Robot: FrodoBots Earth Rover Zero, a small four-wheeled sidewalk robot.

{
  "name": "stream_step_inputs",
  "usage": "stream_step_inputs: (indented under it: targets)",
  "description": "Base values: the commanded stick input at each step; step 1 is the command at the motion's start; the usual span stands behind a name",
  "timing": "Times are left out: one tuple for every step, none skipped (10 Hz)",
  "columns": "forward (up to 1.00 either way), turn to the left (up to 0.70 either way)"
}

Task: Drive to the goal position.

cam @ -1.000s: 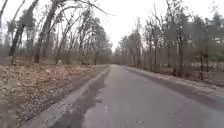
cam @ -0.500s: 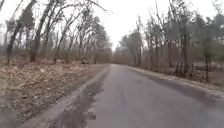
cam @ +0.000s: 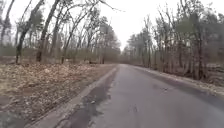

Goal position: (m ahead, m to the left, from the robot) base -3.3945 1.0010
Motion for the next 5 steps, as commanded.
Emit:
stream_step_inputs:
  targets:
    - [1.0, 0.4]
    - [1.0, 0.4]
    - [1.0, 0.4]
    - [1.0, 0.3]
    - [1.0, 0.17]
